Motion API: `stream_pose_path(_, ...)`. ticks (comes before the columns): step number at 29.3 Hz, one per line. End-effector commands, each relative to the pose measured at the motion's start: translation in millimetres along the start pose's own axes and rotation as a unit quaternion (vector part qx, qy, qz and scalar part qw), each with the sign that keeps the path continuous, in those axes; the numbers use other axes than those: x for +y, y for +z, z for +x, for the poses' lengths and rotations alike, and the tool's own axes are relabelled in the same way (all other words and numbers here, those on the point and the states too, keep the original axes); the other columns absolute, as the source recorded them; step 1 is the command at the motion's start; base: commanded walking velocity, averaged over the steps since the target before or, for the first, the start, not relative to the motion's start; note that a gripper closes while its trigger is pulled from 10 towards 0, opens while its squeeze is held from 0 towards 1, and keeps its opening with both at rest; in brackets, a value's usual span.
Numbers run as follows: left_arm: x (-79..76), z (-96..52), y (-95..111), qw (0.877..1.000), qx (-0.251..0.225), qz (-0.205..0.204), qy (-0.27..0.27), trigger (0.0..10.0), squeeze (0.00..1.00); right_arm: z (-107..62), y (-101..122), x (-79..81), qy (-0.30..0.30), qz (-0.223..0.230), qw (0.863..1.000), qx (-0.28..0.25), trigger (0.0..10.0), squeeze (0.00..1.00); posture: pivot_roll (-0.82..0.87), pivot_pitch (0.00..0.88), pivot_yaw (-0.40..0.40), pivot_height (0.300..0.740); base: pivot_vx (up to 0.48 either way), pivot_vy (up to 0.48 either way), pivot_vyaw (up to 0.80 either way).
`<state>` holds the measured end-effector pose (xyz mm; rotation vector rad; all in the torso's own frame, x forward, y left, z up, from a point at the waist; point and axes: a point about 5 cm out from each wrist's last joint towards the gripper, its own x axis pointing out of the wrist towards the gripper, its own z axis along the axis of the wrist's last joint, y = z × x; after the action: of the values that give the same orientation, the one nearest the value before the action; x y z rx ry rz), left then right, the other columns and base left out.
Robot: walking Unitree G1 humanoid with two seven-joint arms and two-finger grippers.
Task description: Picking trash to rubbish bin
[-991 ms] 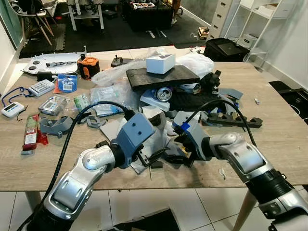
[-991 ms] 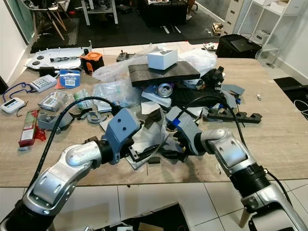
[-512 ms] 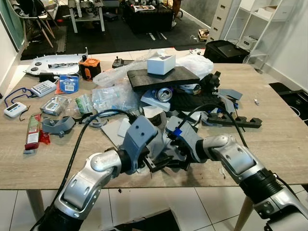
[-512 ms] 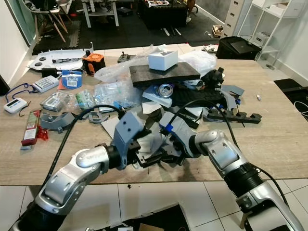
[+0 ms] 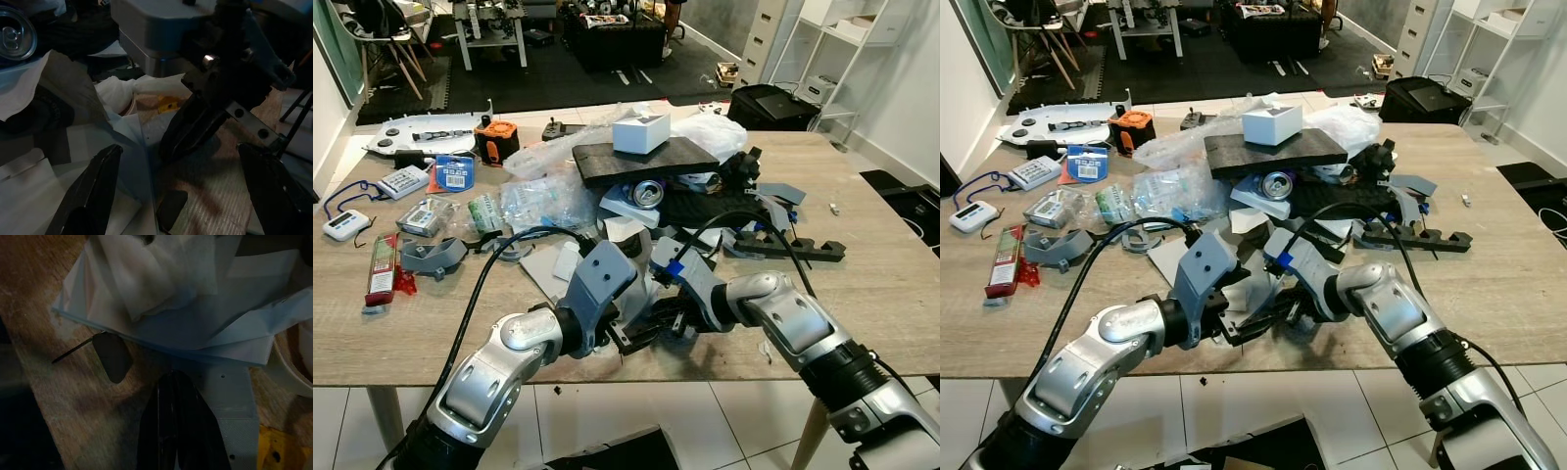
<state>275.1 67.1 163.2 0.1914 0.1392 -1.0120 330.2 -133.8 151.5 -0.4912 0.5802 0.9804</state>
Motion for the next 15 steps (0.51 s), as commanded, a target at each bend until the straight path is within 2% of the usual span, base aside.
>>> stream_pose_path(1,4.4,1.3,-1.2,1.0,-0.002,-0.011,0.007,10.0,0.0,-2.6,-1.1,-4.8,-0.006,0.009,1.0,0.002,0.0,0.0,0.18,0.042,-0.004,0.74,0.0,0.0,0.0)
stream_pose_path(15,6.1,-1.1,-2.3,1.0,-0.004,-0.02,0.014,10.0,0.0,-16.7,0.9,-8.8,-0.012,0.02,1.0,-0.011,0.0,0.0,0.19,0.057,0.009,0.74,0.0,0.0,0.0)
